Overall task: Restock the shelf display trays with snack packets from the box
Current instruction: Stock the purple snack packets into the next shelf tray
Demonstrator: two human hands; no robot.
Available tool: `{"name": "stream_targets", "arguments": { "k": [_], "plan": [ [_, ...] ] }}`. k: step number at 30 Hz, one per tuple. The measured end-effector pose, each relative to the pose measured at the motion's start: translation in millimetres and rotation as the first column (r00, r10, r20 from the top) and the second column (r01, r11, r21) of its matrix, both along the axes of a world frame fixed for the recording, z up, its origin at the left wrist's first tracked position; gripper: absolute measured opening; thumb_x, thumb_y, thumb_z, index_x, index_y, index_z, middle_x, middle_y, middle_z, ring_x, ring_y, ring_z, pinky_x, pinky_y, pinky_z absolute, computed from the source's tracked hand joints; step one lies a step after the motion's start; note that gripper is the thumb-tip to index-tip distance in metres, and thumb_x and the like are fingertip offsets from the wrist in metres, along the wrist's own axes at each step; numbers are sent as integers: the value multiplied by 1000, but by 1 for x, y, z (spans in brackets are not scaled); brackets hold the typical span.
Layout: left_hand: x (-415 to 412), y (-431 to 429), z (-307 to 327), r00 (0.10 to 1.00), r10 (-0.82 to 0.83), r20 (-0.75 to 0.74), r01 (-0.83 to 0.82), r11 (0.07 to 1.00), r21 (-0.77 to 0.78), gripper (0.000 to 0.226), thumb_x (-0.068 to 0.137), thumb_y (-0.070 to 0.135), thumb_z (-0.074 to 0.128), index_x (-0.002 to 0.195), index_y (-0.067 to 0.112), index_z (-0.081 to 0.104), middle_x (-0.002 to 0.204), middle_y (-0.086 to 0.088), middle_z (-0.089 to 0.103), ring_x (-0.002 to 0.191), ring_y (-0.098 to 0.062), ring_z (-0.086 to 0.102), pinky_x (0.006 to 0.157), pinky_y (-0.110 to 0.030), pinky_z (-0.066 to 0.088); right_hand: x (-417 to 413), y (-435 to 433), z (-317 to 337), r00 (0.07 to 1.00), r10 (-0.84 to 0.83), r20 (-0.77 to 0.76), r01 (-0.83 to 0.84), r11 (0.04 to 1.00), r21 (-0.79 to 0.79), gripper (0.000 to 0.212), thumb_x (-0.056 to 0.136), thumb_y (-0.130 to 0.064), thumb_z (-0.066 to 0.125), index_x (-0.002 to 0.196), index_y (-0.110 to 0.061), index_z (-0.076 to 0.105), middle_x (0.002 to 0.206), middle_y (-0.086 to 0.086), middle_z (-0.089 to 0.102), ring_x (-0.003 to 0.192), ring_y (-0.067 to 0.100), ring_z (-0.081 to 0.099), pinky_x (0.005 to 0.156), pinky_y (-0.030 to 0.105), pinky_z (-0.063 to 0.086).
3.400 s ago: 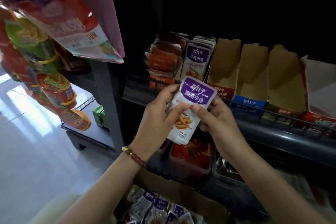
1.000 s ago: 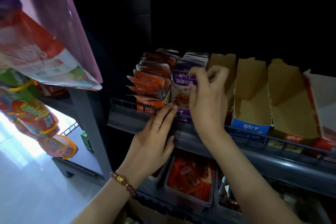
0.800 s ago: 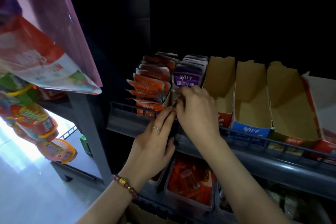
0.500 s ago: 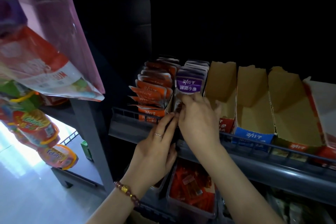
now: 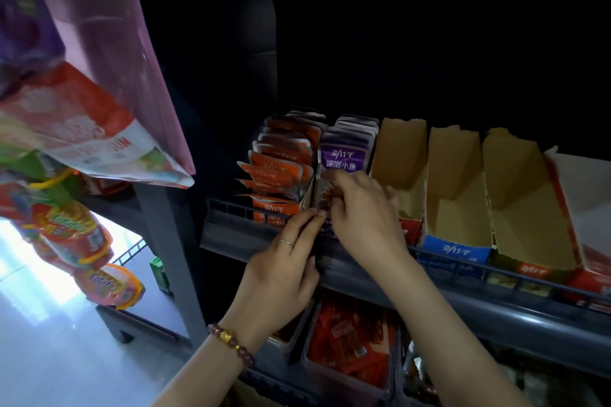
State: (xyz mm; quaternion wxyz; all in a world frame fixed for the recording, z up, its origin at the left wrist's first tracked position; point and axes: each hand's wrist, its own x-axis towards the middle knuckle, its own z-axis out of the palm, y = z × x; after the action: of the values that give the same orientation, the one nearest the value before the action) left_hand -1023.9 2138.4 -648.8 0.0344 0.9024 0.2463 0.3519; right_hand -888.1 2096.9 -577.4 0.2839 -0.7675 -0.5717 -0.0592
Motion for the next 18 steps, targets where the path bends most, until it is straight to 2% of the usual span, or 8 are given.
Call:
{"name": "stream_targets", "arguments": {
  "k": [2, 5, 6, 8, 11, 13, 15, 18],
  "plan": [
    [-2, 1, 1, 1000, -10, 6, 10, 1000, 13, 58, 86, 23, 43, 144, 18, 35, 147, 5, 32, 88, -5, 57, 54, 4, 26, 3, -4, 0, 999, 35, -42, -32, 997, 70, 45, 93, -11, 45, 132, -33, 45, 118, -5, 54, 113, 15, 49, 111, 47, 21],
    [-6, 1, 1, 999, -25, 27, 23, 998, 61, 57, 86, 19, 43, 143, 15, 40, 149, 4, 34, 96, -4, 57, 58, -2, 37, 5, -8, -1, 994, 90, -54, -72, 961, 268, 40, 89, -3, 47, 118, -27, 60, 101, -6, 61, 93, 14, 60, 98, 48, 39],
    [-8, 1, 2, 999, -27, 33, 25, 996, 83, 56, 86, 17, 44, 142, 14, 42, 149, 3, 36, 96, -4, 58, 57, -5, 40, 5, -9, 1, 991, 118, -69, -88, 938, 334, 37, 89, -2, 47, 113, -25, 64, 99, -5, 63, 89, 14, 61, 92, 47, 45],
    [-12, 0, 1, 999, -17, 31, 13, 992, 128, 55, 85, 15, 44, 140, 11, 47, 148, 0, 40, 83, -3, 58, 54, -6, 35, 4, -14, 7, 974, 165, -154, -89, 908, 409, 32, 90, -3, 47, 104, -23, 67, 99, -6, 64, 89, 11, 63, 83, 40, 52],
    [-21, -10, 2, 1000, 4, 18, -7, 981, 193, 48, 86, 15, 44, 133, 10, 55, 143, -2, 47, 63, -3, 54, 54, -7, 28, 0, -24, 16, 942, 221, -254, -99, 902, 419, 31, 90, -1, 46, 94, -22, 69, 97, -10, 64, 88, 3, 61, 72, 23, 50],
    [-32, -21, 4, 1000, -23, 16, 19, 972, 236, 40, 87, 14, 44, 122, 10, 63, 132, -2, 58, 68, -4, 58, 54, -9, 33, -9, -34, 17, 910, 314, -271, -172, 880, 442, 31, 88, 1, 46, 86, -20, 68, 89, -14, 63, 81, 3, 60, 68, 19, 48],
    [-45, -32, 7, 993, -110, -29, 114, 953, 282, 29, 92, 16, 42, 109, 11, 66, 112, -3, 66, 75, -9, 61, 55, -15, 41, -22, -46, 13, 889, 408, -207, -280, 843, 459, 31, 84, 2, 46, 80, -20, 66, 84, -17, 61, 77, 3, 59, 67, 16, 46],
    [-64, -53, 3, 957, -263, -127, 289, 911, 293, 35, 100, 29, 31, 90, 12, 59, 84, -6, 63, 64, -13, 50, 52, -20, 30, -41, -67, -6, 861, 506, 53, -487, 790, 374, 25, 79, 3, 47, 78, -14, 65, 80, -10, 58, 72, 7, 56, 65, 22, 44]
  ]
}}
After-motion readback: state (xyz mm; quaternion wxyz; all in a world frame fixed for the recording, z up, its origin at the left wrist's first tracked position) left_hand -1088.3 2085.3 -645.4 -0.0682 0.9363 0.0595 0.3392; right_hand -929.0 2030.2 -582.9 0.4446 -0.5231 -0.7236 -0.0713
